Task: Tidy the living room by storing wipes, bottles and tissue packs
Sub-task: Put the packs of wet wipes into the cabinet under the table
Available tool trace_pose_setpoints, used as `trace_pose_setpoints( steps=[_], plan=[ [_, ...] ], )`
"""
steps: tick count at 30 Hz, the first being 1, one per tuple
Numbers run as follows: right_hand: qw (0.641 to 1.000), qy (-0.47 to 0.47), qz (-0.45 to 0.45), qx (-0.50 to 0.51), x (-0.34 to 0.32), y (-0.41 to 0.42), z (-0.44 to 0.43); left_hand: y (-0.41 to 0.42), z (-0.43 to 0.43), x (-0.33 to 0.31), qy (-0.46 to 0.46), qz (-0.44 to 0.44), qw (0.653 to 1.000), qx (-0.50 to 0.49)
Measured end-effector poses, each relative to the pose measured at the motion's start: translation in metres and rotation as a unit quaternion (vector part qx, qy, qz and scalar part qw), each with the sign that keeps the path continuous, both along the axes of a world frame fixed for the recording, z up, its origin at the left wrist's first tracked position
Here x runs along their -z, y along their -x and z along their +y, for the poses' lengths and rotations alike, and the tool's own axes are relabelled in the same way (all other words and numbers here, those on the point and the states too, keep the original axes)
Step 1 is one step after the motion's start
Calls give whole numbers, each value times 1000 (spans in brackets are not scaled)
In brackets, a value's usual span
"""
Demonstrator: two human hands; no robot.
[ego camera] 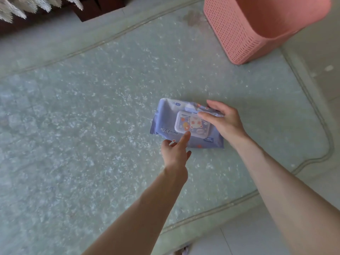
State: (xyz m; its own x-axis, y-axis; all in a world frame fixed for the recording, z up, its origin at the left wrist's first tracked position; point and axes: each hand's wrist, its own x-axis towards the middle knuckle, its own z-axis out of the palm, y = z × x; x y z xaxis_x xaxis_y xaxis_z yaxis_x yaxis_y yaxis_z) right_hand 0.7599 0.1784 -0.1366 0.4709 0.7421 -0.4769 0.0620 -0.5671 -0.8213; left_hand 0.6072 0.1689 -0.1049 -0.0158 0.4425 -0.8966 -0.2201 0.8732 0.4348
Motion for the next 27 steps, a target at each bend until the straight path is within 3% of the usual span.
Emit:
trace_pose_setpoints(
  steps=[7, 17, 27],
  plan=[
    [998, 32, -48, -36, 15, -5, 10, -1, 5, 8, -6, -10, 1000, -2],
    [1000, 7, -9, 17, -10, 22, -7, 34, 9, -10, -54, -60, 997, 4],
    [998, -36, 58, 6, -42, 106, -67, 121, -46, -34, -149, -30, 988, -22]
  ],
)
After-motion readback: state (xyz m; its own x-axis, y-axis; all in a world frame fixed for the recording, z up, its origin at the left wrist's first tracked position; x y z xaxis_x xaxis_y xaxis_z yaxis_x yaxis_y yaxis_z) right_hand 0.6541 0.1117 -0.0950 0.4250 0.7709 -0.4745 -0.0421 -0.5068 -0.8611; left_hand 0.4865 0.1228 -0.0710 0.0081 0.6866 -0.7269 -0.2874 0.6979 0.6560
